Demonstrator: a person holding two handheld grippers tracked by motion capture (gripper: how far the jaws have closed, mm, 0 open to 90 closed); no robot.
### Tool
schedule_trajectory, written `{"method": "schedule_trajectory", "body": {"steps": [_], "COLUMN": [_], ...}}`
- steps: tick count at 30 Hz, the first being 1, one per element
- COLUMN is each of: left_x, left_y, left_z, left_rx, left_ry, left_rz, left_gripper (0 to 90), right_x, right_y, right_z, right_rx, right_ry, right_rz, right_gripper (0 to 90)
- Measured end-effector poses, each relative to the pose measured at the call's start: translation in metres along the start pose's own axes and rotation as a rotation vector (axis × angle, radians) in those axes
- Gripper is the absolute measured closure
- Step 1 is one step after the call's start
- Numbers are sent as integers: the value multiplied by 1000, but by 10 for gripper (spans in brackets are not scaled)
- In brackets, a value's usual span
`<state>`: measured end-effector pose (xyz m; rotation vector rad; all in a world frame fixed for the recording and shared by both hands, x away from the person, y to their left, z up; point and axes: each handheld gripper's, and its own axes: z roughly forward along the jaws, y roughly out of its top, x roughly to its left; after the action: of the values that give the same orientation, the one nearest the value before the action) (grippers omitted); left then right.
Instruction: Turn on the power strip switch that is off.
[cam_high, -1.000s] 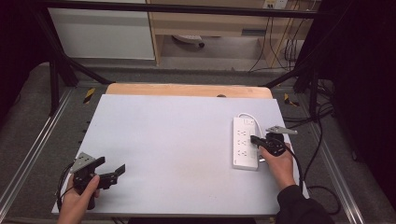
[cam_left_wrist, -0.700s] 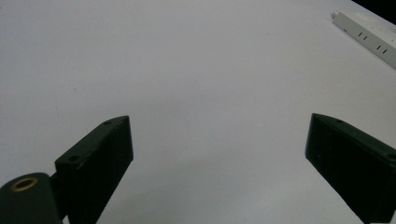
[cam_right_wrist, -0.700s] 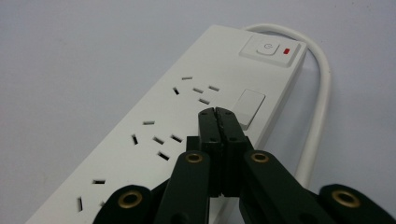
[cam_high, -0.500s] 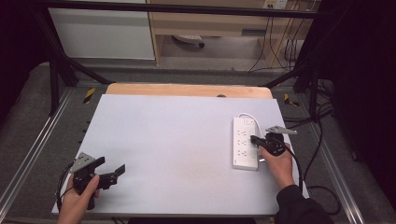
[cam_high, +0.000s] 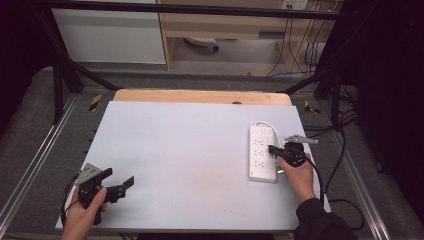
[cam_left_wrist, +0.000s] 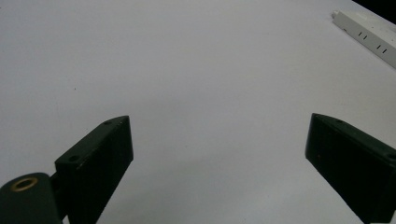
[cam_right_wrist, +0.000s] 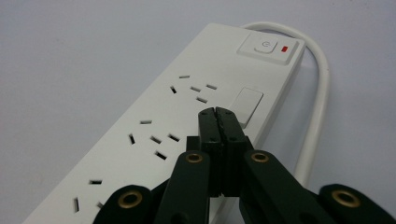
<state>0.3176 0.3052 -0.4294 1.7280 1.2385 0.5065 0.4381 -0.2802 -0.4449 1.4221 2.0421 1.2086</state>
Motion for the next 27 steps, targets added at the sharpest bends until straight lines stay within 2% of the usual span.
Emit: {"method": "schedule_trajectory", "body": {"steps": [27], "left_x": [0], "left_y": [0], "left_z": [0], "left_rx": [-3], "left_ry": [-2], "left_rz": [-4], "left_gripper": [76], "right_x": [-4], "right_y": [1], "right_z": [0], "right_rx": [-1], "right_ry": [-7], "right_rz": [22], "right_gripper": [900]}}
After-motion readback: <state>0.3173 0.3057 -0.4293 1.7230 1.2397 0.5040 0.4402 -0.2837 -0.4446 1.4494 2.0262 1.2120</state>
